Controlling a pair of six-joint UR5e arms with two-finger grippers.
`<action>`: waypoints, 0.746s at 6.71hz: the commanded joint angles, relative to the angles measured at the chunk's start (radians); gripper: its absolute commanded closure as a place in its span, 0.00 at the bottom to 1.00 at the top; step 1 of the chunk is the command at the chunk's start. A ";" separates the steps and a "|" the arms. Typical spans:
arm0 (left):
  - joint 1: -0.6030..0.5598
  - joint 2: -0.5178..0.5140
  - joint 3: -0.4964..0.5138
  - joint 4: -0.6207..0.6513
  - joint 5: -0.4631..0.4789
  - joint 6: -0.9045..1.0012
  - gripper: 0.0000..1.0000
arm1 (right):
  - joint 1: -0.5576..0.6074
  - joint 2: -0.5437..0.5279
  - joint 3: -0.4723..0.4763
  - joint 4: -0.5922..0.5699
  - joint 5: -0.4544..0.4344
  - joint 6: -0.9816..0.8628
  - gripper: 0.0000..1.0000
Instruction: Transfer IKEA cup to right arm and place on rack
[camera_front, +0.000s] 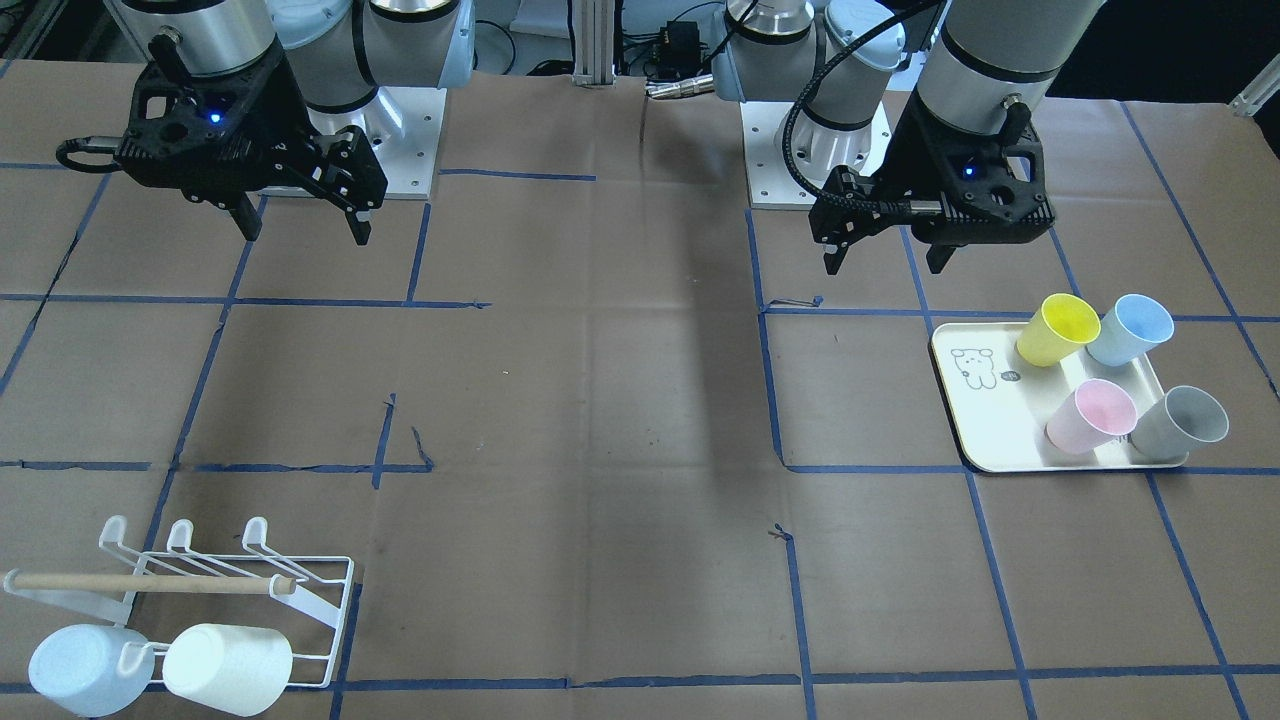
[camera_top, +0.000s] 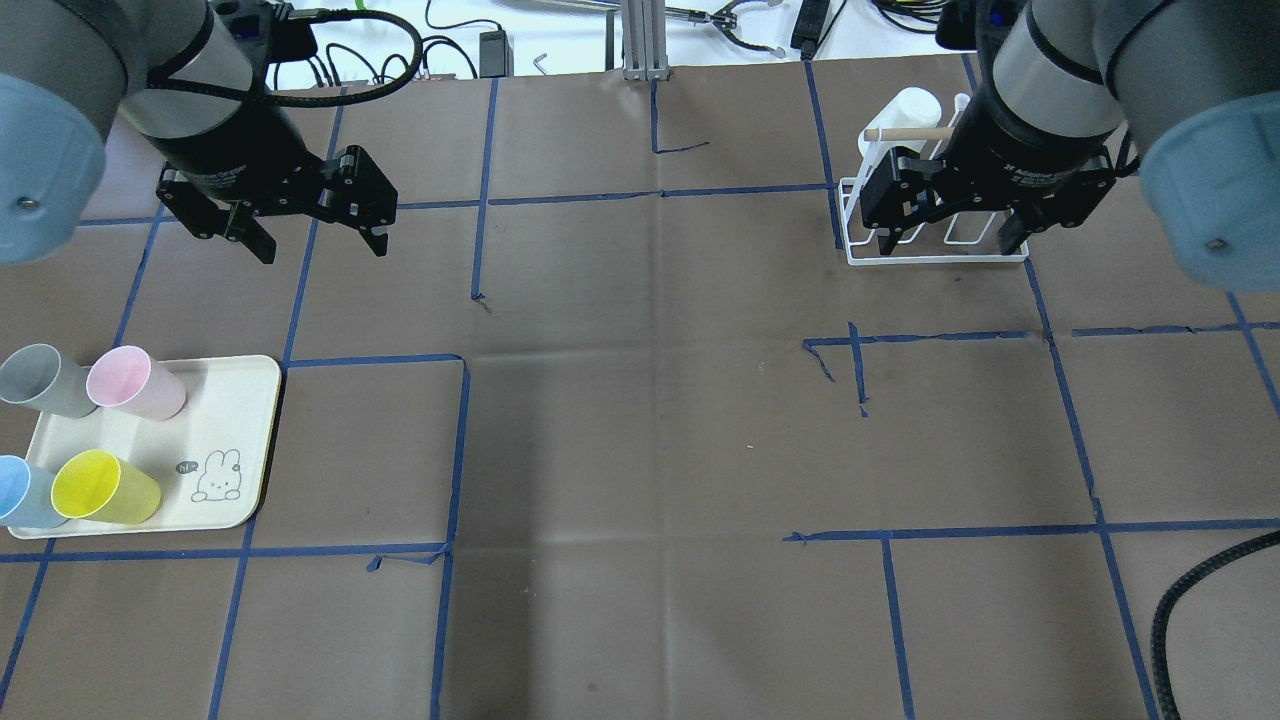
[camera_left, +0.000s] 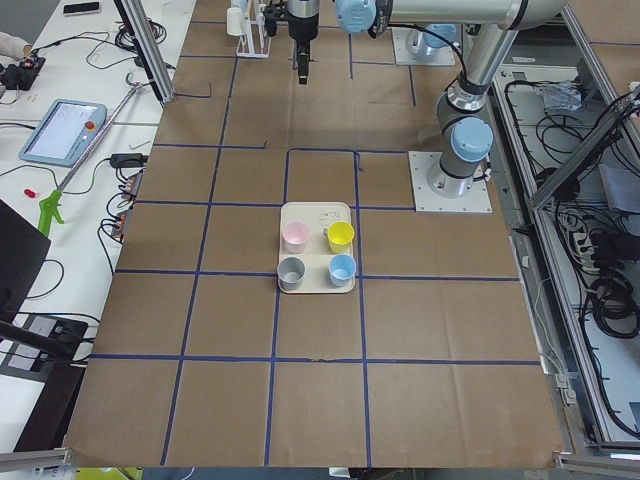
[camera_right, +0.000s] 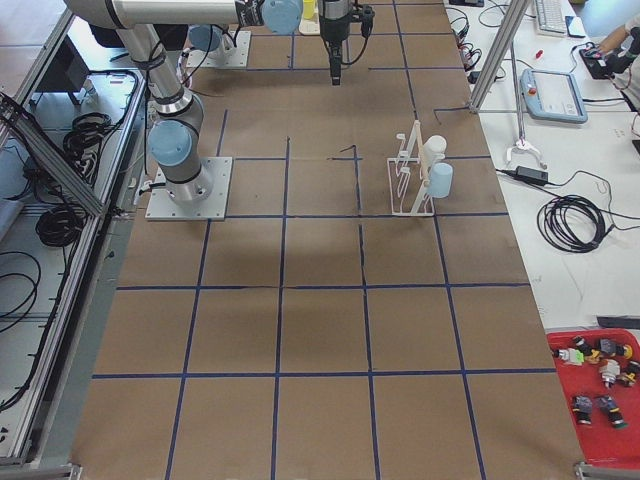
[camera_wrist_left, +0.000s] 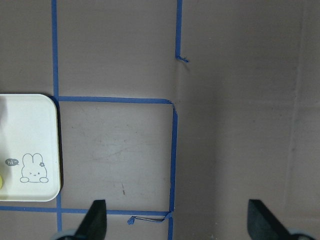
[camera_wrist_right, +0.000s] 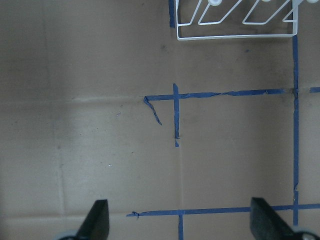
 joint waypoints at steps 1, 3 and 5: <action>0.000 0.000 0.000 0.000 0.000 0.000 0.01 | 0.000 -0.003 0.001 -0.002 0.005 -0.003 0.00; 0.000 0.000 0.000 0.000 0.002 0.000 0.01 | 0.000 -0.008 -0.004 0.002 0.000 -0.004 0.00; -0.001 0.000 0.000 0.000 0.000 0.000 0.01 | 0.000 -0.006 -0.002 0.001 -0.006 -0.004 0.00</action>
